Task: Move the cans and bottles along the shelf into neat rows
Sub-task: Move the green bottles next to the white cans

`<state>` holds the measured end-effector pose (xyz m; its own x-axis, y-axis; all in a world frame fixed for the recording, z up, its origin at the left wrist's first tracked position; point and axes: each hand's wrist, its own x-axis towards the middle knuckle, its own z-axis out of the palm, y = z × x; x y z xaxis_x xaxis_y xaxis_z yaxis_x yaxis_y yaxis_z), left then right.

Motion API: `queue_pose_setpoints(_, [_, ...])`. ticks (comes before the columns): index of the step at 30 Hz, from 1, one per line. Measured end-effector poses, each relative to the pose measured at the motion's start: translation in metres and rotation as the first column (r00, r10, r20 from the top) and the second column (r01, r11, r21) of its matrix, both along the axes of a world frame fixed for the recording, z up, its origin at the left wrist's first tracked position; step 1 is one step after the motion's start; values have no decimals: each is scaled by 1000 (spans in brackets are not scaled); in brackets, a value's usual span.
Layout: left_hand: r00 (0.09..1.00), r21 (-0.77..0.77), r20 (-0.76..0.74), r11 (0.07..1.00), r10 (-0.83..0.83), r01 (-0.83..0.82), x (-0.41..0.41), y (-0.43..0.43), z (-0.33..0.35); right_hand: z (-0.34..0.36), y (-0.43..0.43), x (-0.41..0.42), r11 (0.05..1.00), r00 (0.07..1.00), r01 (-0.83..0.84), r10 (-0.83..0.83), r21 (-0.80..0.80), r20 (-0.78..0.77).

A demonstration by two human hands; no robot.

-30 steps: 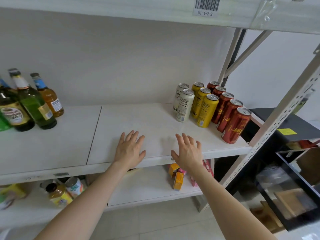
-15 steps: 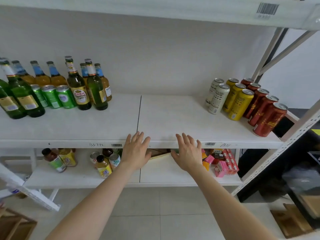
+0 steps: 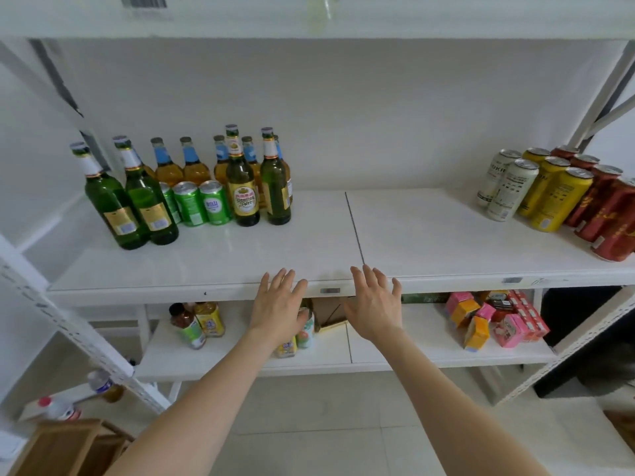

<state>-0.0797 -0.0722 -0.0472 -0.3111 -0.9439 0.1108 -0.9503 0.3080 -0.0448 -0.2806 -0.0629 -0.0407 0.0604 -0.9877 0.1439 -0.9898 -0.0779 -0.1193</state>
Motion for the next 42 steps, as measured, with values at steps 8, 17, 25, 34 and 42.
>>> queue_pose_setpoints(8, [999, -14, 3, 999, 33, -33, 79, -28, -1, -1, -43, 86, 1000, 1000, -5, 5, -14, 4])
queue_pose_setpoints(17, [996, -32, -4, 996, 84, -85, 163, -66, 5, -7, -82, 174, 999, 1000, -18, 19, -28, 15])
queue_pose_setpoints(25, [996, -46, 14, 995, 92, -91, 271, -83, 5, -1, -97, 266, 999, 1000, 0, 0, -37, 16])
queue_pose_setpoints(34, [991, -78, -54, 989, 122, -126, 385, -103, 12, 15, -124, 361, 996, 999, 32, -28, -78, 44])
queue_pose_setpoints(42, [941, -141, -280, 962, 189, -235, 441, -131, 16, 37, -168, 421, 980, 977, 11, 31, -200, 210])
